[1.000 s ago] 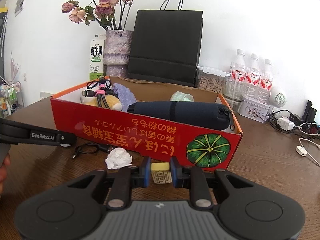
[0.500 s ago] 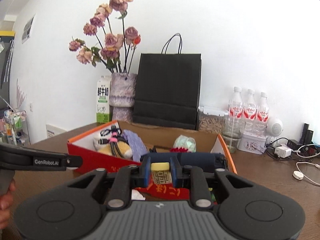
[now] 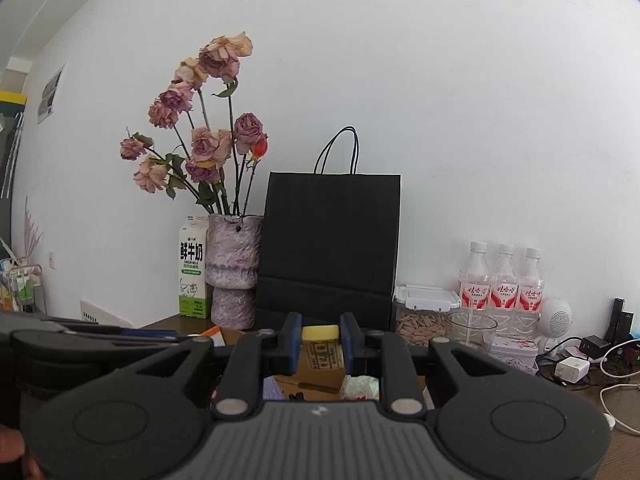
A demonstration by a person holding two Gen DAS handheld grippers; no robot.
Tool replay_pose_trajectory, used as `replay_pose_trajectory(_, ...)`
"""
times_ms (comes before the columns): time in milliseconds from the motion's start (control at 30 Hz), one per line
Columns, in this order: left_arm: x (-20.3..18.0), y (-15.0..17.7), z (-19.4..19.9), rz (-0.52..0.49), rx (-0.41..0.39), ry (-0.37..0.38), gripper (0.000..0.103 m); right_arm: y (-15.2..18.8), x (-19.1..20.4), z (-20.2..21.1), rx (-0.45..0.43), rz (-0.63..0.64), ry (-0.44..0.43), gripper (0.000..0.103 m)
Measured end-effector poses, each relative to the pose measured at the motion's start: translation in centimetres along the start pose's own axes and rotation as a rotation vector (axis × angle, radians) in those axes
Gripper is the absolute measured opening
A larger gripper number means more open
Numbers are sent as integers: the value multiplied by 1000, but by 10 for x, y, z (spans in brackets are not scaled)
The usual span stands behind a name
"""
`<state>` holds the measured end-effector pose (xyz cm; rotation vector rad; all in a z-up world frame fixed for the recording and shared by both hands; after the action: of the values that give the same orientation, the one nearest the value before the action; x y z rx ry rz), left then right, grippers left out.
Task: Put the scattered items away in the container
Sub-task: 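Carry the cap with left gripper while right gripper carries the yellow block over the box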
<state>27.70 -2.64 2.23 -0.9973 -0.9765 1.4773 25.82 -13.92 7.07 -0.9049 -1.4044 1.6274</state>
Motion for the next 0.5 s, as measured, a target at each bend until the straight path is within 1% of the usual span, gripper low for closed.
replay_pose_trajectory(100,1,-2,-17,18,2,-16,29,3,-7,-19,1,-34,3,19)
replay_pose_trajectory(233,9,4,-39,37,17,-39,29,18,-17,-40,42,-64,-6,19)
replay_pose_trajectory(300,12,10,-51,21,34,-51,29,26,-22,-49,62,-80,-4,19)
replay_pose_trajectory(500,18,22,-67,-10,38,-82,29,44,-31,-63,106,-105,5,19)
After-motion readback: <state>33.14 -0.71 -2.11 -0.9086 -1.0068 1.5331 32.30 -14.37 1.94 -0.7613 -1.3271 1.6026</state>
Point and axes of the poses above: each gripper's, at about its wrist camera, not at the fingertips, and z roughly against the way its jaws point, x to its left, y to its underside, the point moved 7 cm from there along -z, roughly the way its jaws point, and after that the axes turned 11 degrees about -y, right-handed, at the moved point
